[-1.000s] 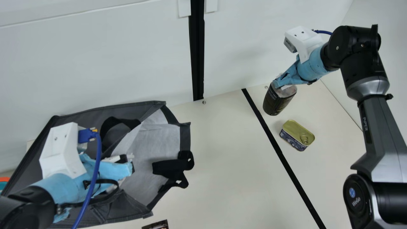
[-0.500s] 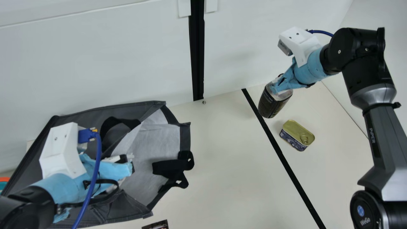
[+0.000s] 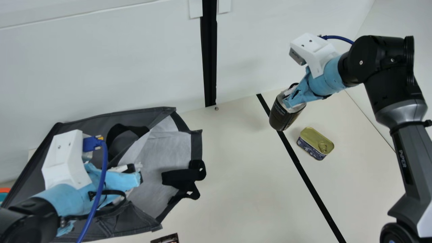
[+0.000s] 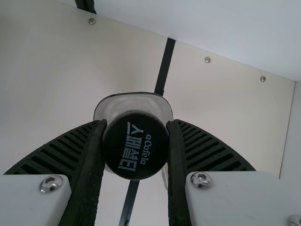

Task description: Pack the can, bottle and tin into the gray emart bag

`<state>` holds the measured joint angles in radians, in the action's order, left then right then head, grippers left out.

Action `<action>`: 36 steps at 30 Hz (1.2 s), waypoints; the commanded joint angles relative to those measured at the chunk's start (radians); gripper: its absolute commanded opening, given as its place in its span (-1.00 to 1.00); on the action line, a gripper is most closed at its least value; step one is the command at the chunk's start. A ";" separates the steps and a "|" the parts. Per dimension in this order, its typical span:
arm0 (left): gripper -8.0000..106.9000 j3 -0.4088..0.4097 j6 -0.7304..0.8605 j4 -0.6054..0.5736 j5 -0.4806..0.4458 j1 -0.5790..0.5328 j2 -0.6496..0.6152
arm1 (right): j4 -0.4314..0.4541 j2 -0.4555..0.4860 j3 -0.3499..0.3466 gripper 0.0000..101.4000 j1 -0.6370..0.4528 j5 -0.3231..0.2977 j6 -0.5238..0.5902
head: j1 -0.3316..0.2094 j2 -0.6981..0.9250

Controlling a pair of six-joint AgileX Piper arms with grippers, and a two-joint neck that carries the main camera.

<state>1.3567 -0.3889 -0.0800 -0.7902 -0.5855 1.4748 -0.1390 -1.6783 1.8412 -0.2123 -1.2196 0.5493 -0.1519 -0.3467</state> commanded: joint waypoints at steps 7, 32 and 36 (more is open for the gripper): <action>-0.68 0.000 0.000 0.000 0.000 0.000 0.000 | 0.008 0.051 -0.054 -1.00 0.030 0.000 -0.006 | -0.023 -0.002; -0.68 0.000 0.000 0.000 0.000 0.000 0.000 | -0.007 0.226 -0.253 -1.00 0.147 0.000 0.002 | -0.023 -0.002; -0.68 0.000 0.000 0.000 0.000 0.000 0.000 | -0.007 0.248 -0.278 -1.00 0.170 0.000 0.001 | -0.023 -0.002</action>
<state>1.3567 -0.3889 -0.0800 -0.7902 -0.5855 1.4748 -0.1481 -1.4341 1.5671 -0.0467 -1.2195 0.5505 -0.1519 -0.3482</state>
